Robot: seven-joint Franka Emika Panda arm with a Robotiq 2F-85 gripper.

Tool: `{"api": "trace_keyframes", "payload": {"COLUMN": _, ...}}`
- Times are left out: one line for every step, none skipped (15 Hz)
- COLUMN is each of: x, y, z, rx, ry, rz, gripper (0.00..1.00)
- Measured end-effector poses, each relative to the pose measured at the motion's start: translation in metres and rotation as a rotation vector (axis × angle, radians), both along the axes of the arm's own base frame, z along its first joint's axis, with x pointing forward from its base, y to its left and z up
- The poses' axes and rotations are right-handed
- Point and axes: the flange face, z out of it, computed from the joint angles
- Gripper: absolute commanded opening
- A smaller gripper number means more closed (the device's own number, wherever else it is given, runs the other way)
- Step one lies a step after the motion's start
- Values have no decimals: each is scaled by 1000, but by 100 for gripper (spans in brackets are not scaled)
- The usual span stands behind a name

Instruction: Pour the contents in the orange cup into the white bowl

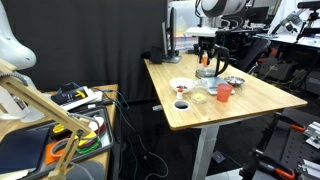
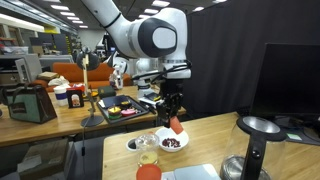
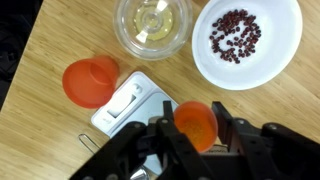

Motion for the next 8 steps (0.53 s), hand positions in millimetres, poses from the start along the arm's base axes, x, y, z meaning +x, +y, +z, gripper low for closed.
{"api": "trace_keyframes", "payload": {"x": 11, "y": 5, "z": -6, "rx": -17, "ry": 15, "rz": 4, "gripper": 17}}
{"api": "trace_keyframes", "payload": {"x": 22, "y": 11, "z": -13, "rx": -34, "ry": 30, "rz": 12, "gripper": 17}}
{"api": "trace_keyframes", "payload": {"x": 33, "y": 18, "z": -19, "rx": -50, "ry": 47, "rz": 26, "gripper": 17}}
{"api": "trace_keyframes", "payload": {"x": 44, "y": 26, "z": -26, "rx": -63, "ry": 63, "rz": 45, "gripper": 17}}
{"api": "trace_keyframes", "payload": {"x": 55, "y": 35, "z": -30, "rx": -76, "ry": 76, "rz": 66, "gripper": 17}}
{"api": "trace_keyframes", "payload": {"x": 65, "y": 43, "z": -33, "rx": -93, "ry": 90, "rz": 89, "gripper": 17}}
{"api": "trace_keyframes", "payload": {"x": 74, "y": 49, "z": -35, "rx": -113, "ry": 103, "rz": 110, "gripper": 17}}
{"api": "trace_keyframes", "payload": {"x": 82, "y": 54, "z": -37, "rx": -136, "ry": 118, "rz": 127, "gripper": 17}}
